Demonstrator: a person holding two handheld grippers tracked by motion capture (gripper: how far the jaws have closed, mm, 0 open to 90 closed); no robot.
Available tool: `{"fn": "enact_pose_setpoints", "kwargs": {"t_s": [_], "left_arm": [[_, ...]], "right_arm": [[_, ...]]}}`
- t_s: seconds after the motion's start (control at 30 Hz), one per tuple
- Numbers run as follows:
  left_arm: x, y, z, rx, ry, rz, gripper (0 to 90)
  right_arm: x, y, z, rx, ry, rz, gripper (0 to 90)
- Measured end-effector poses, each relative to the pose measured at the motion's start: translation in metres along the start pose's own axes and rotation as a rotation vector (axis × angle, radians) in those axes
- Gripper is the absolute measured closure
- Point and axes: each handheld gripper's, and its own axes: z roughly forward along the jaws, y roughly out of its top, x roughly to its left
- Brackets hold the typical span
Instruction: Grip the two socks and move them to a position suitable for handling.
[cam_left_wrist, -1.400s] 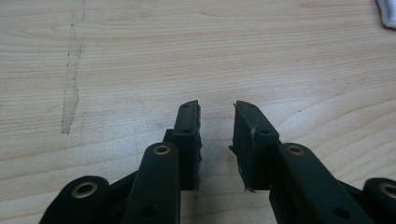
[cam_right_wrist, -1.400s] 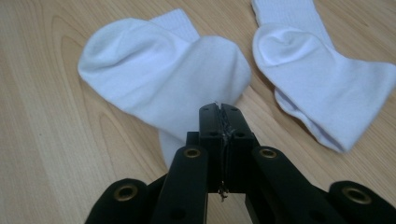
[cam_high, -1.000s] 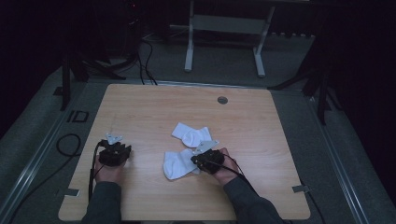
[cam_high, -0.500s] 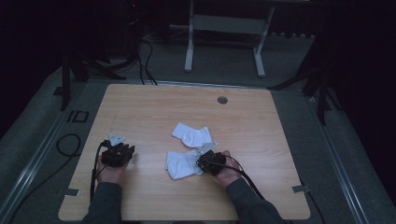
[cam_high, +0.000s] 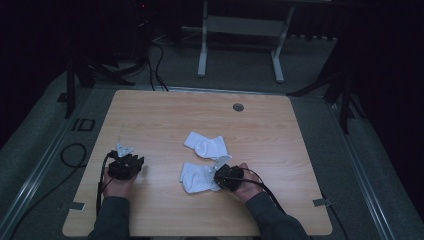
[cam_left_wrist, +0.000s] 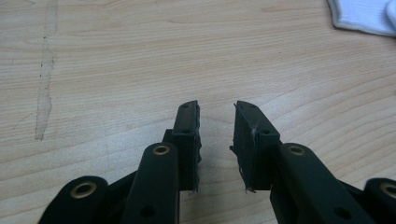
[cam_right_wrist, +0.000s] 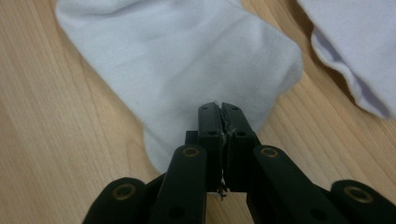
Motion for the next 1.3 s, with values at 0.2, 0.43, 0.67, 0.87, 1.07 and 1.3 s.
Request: {"fn": "enact_pose_setpoints", "kwargs": {"t_s": [0.2,0.43,0.67,0.87,1.07,1.3], "left_arm": [[-0.001,-0.001,-0.002,0.004,-0.003,0.006,70.4],[-0.004,-0.002,-0.002,0.018,-0.011,0.014,70.0],[-0.006,-0.004,-0.001,0.033,-0.010,0.023,69.6],[-0.007,-0.005,0.000,0.042,-0.012,0.027,69.6],[-0.010,-0.006,0.001,0.042,-0.010,0.033,69.3],[-0.012,-0.007,0.002,0.051,-0.010,0.041,69.2]], "right_arm": [[-0.005,-0.002,-0.003,0.042,-0.039,-0.033,84.1],[-0.001,0.006,-0.016,-0.020,-0.010,-0.022,77.1],[0.024,0.018,-0.019,-0.109,0.100,-0.036,73.4],[0.034,0.022,-0.011,-0.133,0.140,-0.041,69.4],[0.039,0.024,-0.003,-0.142,0.145,-0.047,64.3],[0.042,0.027,0.002,-0.144,0.139,-0.060,61.0]]}}
